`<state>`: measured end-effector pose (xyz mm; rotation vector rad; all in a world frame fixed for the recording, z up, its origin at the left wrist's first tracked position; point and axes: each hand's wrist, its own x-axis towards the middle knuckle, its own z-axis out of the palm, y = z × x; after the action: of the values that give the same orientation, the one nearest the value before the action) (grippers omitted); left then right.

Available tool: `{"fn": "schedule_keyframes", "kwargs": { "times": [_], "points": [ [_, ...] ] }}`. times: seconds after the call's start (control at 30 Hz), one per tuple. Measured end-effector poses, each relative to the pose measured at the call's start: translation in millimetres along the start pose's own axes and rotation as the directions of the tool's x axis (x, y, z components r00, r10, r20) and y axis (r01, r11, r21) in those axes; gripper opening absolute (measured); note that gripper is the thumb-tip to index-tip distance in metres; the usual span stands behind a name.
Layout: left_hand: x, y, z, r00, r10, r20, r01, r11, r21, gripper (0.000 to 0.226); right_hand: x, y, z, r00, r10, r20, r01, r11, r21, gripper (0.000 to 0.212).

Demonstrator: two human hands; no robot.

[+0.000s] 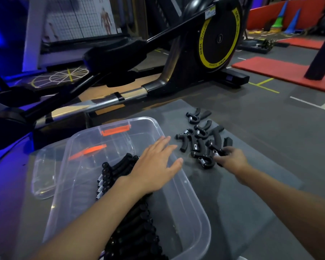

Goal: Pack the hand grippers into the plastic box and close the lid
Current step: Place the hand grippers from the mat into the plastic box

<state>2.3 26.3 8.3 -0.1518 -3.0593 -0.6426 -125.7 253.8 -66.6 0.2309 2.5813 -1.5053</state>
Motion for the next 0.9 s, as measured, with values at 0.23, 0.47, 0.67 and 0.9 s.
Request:
{"fn": "schedule_keyframes", "kwargs": {
  "times": [0.23, 0.47, 0.67, 0.9],
  "points": [
    [-0.6, 9.2, -64.2, 0.961, 0.109, -0.256, -0.153, 0.975, -0.159, 0.060, -60.3, -109.9, -26.2, 0.854, -0.286, 0.435, 0.275, 0.957, 0.090, 0.040],
    [-26.4, 17.6, -117.7, 0.896, 0.313, -0.315, -0.362, 0.925, -0.111, 0.028, -109.2, -160.8, -32.7, 0.702, -0.350, 0.620, 0.343, 0.929, 0.137, 0.025],
    [-47.2, -4.0, -119.9, 0.909, 0.149, -0.390, -0.257, 0.936, -0.241, 0.029, -116.8, -166.8, -10.2, 0.701, -0.384, 0.601, 0.136, 0.899, 0.416, 0.044],
    [-46.7, -30.9, -98.9, 0.861, -0.109, -0.496, -0.123, 0.902, -0.413, 0.017, -101.6, -152.7, 20.2, 0.837, -0.329, 0.437, 0.151, 0.907, 0.394, 0.059]
  ]
}}
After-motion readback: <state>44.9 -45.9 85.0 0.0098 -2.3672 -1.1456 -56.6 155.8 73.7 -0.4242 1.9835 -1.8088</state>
